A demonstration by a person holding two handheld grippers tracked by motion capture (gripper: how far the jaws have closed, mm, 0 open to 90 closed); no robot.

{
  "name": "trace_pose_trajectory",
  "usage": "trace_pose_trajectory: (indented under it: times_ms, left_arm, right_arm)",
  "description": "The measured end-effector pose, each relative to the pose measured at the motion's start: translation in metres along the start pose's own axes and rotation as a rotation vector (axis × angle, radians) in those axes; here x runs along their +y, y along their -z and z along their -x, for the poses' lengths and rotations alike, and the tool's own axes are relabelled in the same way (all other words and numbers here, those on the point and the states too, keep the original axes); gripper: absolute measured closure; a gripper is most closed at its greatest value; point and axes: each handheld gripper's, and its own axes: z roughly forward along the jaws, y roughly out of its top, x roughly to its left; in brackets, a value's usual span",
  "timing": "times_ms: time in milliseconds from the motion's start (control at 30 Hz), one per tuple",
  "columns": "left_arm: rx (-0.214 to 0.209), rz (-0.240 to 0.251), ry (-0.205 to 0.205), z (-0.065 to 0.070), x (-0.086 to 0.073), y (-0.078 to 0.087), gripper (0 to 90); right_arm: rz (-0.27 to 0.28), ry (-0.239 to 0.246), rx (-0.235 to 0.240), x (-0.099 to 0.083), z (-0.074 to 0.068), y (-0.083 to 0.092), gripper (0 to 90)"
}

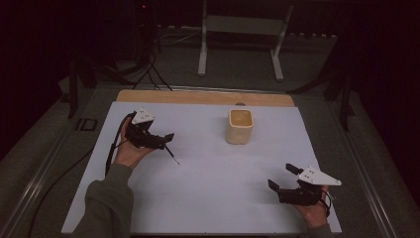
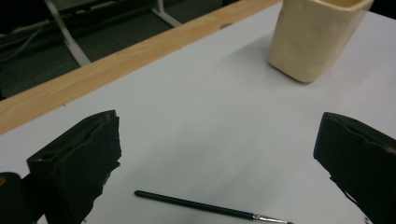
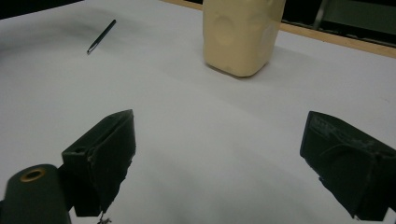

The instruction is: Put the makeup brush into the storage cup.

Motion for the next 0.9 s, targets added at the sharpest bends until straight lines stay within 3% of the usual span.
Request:
trace_pose_trajectory:
  times_ms: [400, 900]
  left_arm:
    - [-0.057, -0.09, -0.044, 0.003, 0.006, -0.003, 1.6]
    - [-0.101, -0.26, -0.1, 0.004, 0.016, -0.003, 1.8]
  right_arm:
    - [-0.001, 0.001, 0.003, 0.0, 0.0, 0.0, 10.4]
    - [-0.002, 0.003, 0.003, 0.0, 0.0, 0.0, 10.4]
